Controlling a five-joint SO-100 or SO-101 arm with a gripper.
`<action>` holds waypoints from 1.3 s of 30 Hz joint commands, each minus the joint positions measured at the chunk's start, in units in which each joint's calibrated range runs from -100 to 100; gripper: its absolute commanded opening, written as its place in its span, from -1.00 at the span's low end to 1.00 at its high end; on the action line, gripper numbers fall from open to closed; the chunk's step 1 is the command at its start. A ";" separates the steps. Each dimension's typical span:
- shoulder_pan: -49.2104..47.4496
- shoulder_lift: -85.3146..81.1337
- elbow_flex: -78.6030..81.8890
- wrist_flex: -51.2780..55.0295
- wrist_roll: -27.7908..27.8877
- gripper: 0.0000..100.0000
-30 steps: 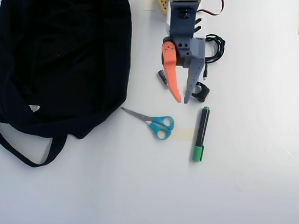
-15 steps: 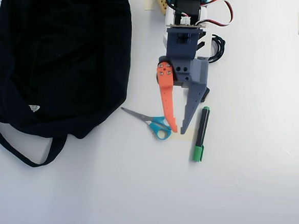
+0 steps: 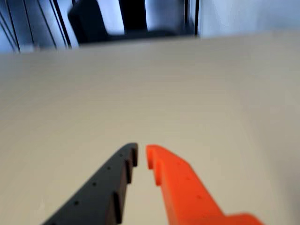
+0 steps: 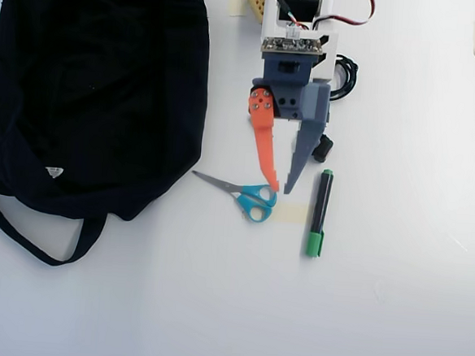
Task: Put the cable into the black bag
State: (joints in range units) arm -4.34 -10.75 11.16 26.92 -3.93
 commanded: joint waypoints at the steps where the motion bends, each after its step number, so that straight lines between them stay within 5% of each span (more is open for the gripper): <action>1: -1.27 -7.84 -2.99 16.23 0.21 -0.95; 19: -5.39 -14.56 -2.90 54.30 0.21 -0.95; 39: -17.58 -14.56 -2.63 68.34 0.10 -0.94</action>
State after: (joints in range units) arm -18.07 -23.54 10.77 94.50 -3.88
